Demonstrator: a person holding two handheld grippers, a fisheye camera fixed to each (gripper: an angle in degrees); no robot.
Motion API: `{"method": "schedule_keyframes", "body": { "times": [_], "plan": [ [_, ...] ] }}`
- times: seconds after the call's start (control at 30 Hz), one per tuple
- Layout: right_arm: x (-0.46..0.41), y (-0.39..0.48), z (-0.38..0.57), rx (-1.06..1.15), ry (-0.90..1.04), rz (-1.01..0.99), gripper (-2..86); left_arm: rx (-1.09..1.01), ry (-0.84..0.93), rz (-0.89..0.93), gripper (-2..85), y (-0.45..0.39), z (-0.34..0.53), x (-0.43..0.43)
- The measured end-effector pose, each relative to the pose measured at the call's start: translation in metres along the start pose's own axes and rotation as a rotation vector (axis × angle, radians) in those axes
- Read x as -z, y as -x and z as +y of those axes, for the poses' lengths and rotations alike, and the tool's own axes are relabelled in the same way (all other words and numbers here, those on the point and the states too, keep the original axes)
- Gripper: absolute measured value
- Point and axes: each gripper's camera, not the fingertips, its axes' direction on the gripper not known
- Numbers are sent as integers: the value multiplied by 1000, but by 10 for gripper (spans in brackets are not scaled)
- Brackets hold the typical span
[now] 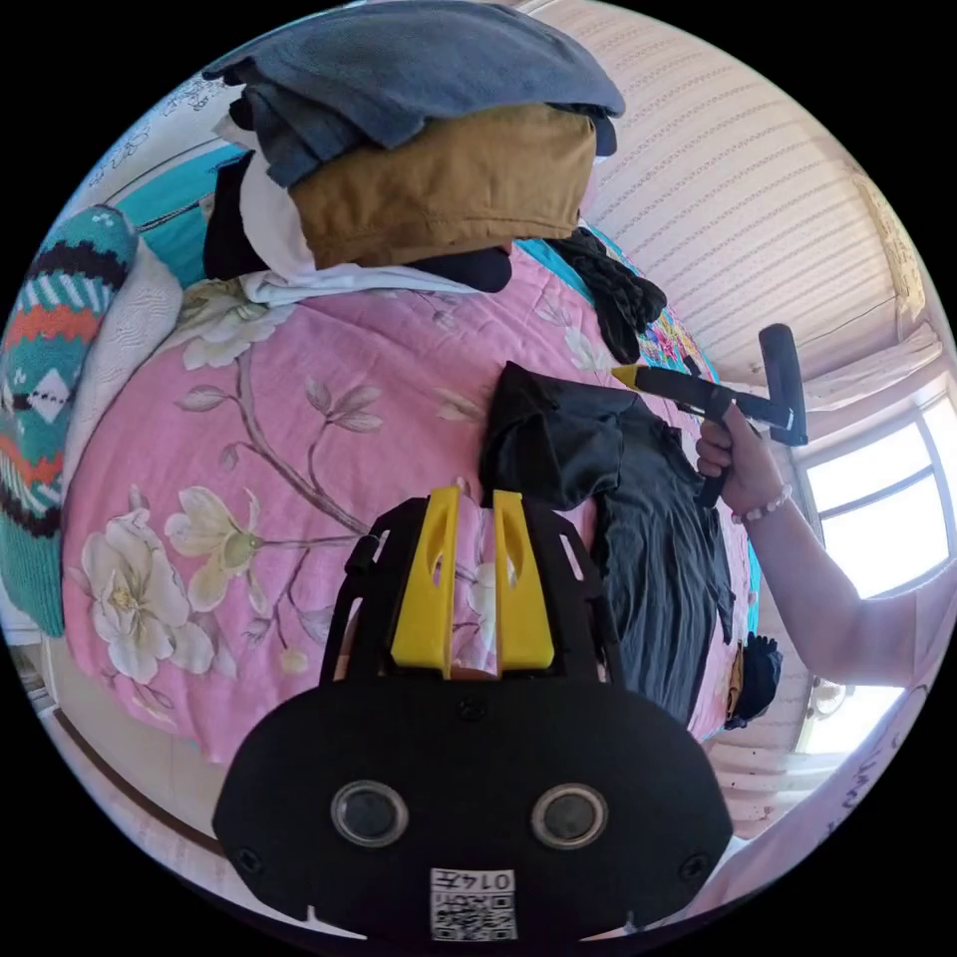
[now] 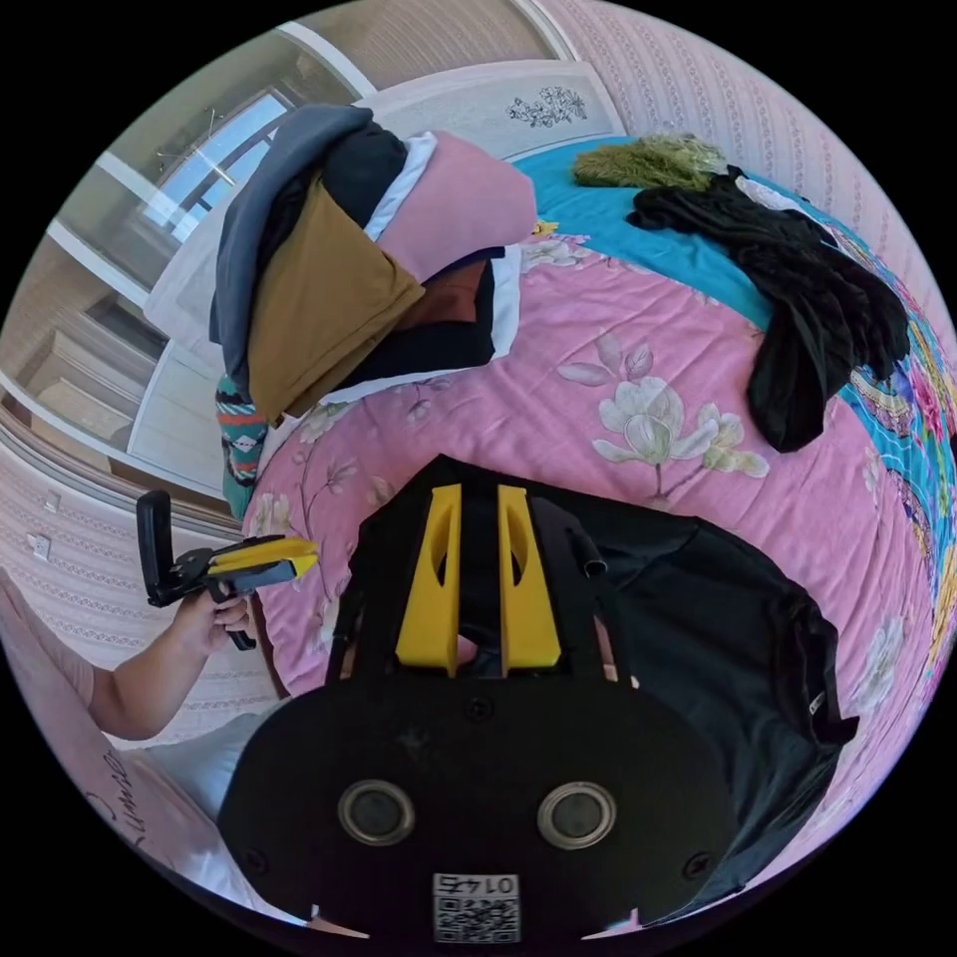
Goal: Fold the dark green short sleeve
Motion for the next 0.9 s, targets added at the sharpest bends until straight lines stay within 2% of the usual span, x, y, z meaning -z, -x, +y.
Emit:
{"method": "schedule_keyframes", "body": {
  "times": [0.1,0.17,0.3,0.37,0.43,0.6,0.73,0.9],
  "plan": [
    [-8,0,-4,18,53,-39,64,-23,-5,7,62,-8,-5,-4],
    [-27,5,-8,28,107,-40,72,-48,52,-8,71,-17,-9,-23],
    [-58,0,-14,-24,163,-86,80,23,105,40,79,-13,-11,-53],
    [-70,-11,-17,-84,206,-200,48,4,60,55,50,-15,-11,-56],
    [-60,-19,-14,-121,159,-240,28,-25,25,61,5,-20,-13,-52],
    [5,-40,10,-101,-12,-304,14,-120,-40,112,-9,-46,-19,-34],
    [73,-68,47,-116,-153,-351,10,-275,-104,251,-10,-94,-22,-19],
    [143,-98,122,-198,-266,-296,9,-487,-48,400,-10,-168,-10,-31]
  ]
}}
